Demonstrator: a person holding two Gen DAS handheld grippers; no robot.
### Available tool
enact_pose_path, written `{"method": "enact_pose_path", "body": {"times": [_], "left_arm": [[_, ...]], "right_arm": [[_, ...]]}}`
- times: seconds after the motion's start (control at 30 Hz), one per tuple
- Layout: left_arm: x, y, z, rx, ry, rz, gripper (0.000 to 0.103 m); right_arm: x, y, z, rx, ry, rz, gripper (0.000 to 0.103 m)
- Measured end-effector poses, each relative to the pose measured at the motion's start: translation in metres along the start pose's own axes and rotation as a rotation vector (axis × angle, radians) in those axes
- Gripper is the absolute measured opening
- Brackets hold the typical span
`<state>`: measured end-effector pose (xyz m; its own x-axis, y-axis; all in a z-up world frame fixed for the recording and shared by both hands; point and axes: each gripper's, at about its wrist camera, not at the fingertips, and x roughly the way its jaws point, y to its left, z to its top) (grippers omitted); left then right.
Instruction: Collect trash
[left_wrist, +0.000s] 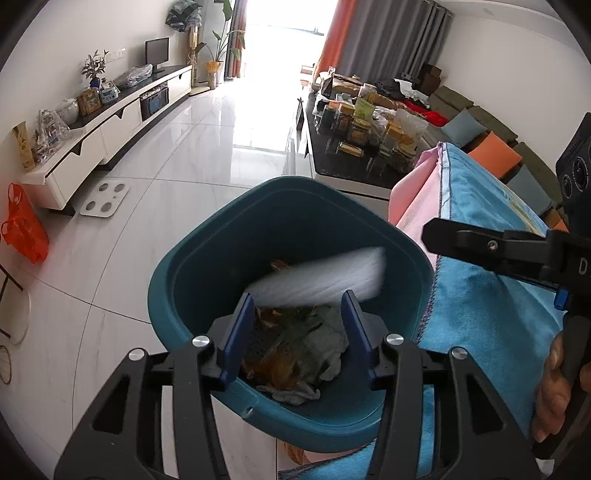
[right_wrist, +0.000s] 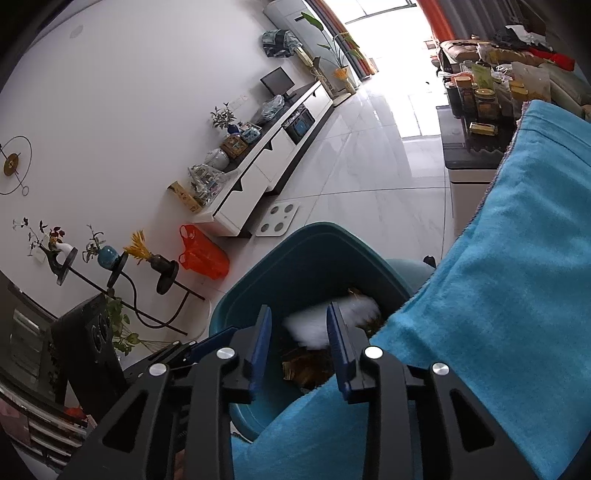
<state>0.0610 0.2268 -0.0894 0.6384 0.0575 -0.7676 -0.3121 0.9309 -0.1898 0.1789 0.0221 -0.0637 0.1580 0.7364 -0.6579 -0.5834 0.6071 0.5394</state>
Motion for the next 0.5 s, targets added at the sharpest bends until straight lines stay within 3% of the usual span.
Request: {"method": "enact_pose_path", "body": {"times": [0.17,0.27,0.33,0.4,0.5], "left_arm": [[-0.006,0.002,-0.003,-0.003,-0.022,0.006,0.051],[-0.016,0.001,-0.005,0.006,-0.061,0.014,0.059],[-0.027,-0.003,-0.007,0.017,-0.094,0.013,0.062],[-0.038,-0.006,-0.01,0.028,-0.126,0.013,0.067],[-0.056,-0.013,-0.015,0.058,-0.186,0.01,0.083]], "right_arm": [[-0.006,-0.003,-0.001,0.013,-0.009,0.001,0.032],[-0.014,-0.004,-0.003,0.006,-0.026,-0.002,0.045],[-0.024,-0.002,-0.006,-0.019,-0.045,-0.01,0.048],[-0.034,0.0,-0.008,-0.043,-0.071,-0.022,0.058],[-0.056,0.001,-0.014,-0.094,-0.128,-0.045,0.067]]}}
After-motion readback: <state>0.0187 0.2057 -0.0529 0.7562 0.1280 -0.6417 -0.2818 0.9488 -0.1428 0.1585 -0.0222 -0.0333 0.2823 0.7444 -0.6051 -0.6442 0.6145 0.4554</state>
